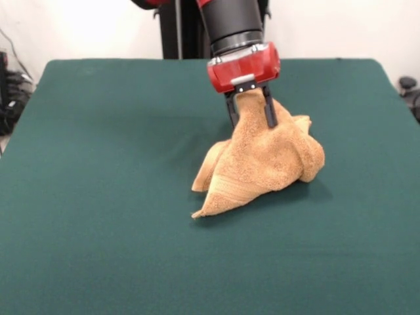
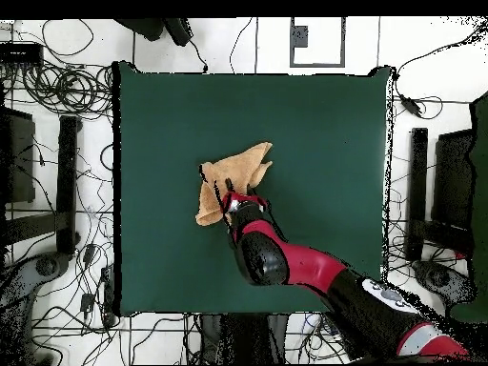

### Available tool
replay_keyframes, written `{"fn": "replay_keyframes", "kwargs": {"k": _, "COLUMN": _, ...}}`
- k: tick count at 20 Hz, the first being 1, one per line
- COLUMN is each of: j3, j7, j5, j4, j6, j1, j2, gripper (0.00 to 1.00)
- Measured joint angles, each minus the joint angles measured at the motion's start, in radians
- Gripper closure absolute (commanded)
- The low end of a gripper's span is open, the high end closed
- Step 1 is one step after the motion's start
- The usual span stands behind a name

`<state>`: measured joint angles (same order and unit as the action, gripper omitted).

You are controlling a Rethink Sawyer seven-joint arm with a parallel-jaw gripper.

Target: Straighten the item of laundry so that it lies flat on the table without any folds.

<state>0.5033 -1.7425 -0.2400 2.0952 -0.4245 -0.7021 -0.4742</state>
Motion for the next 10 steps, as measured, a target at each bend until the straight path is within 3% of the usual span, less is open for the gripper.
{"fn": "replay_keyframes", "kwargs": {"k": 10, "j3": -0.006, "j7": 0.000, "j5": 0.016, "j4": 0.022, "j6": 0.000, "j1": 0.043, "j2": -0.035, "gripper": 0.00}}
